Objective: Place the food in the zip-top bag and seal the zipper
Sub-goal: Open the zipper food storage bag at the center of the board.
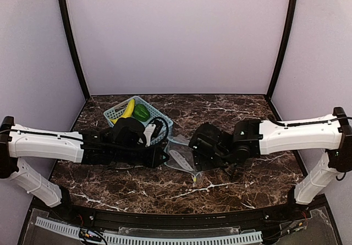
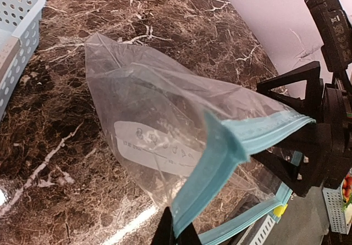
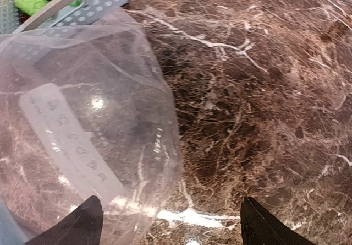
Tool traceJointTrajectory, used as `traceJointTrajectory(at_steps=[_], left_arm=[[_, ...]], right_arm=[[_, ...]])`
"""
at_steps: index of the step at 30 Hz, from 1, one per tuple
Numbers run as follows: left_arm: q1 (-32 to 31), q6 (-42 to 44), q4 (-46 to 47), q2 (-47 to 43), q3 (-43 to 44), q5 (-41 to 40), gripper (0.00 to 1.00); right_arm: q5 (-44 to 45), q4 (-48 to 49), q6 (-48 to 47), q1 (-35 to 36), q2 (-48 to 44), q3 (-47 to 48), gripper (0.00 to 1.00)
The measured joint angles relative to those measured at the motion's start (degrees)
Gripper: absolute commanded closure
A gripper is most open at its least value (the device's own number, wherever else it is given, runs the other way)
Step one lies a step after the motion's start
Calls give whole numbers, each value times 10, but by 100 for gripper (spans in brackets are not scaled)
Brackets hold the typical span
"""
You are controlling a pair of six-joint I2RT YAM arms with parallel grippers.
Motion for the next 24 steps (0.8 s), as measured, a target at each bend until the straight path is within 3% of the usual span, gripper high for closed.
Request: traceJointTrajectory(at_steps=[10,19,24], left_arm=[[0,-3,2,26,29,51,99],[0,-6,2,30,34,58,99],[-1,-10,2,30,34,45,99]], right_arm=[[-68,113,-110,6,-58,-26,21],[-53,85,-127,22,10,38,39],[-45,61,-125,29,16,44,58]])
